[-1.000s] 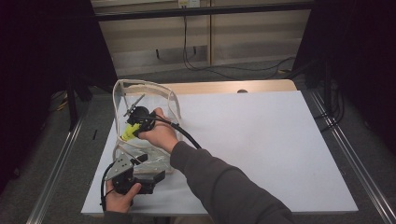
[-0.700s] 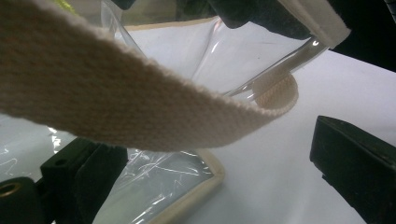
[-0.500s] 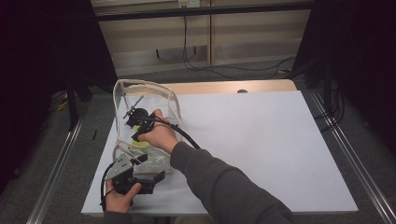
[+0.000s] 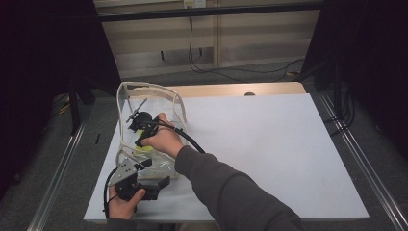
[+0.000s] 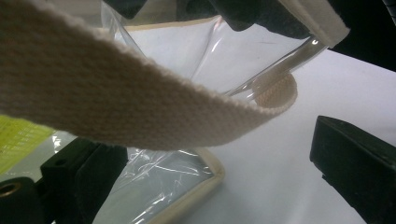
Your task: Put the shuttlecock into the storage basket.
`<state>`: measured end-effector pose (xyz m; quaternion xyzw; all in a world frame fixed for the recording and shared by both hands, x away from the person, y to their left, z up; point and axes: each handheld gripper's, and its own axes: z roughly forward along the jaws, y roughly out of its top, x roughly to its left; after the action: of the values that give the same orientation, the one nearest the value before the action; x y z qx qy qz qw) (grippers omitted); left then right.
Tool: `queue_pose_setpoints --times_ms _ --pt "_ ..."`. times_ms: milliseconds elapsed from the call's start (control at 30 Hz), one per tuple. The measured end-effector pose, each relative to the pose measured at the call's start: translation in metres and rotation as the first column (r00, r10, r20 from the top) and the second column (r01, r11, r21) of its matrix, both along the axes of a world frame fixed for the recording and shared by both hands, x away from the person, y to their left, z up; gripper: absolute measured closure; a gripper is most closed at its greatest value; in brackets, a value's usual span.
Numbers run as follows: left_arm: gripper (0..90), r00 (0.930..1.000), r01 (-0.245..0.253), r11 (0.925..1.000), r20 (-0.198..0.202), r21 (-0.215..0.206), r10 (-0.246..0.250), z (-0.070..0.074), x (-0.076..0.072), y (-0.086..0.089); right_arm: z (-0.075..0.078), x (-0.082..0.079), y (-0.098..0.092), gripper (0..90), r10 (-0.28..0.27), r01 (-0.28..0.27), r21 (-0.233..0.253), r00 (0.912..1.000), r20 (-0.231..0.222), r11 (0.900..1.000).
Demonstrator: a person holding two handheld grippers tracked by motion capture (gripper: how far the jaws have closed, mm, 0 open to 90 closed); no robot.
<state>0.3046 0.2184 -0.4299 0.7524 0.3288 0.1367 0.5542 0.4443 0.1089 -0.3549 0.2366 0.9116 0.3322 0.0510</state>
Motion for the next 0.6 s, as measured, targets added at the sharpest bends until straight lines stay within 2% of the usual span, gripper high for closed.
queue_pose_setpoints --times_ms 600 --pt "3.8 1.0 -0.002 1.0 0.003 -0.003 0.002 0.0002 -0.0002 -0.0003 0.0093 0.0007 -0.0064 56.5 -0.03 0.03 0.007 0.9995 0.006 1.0"
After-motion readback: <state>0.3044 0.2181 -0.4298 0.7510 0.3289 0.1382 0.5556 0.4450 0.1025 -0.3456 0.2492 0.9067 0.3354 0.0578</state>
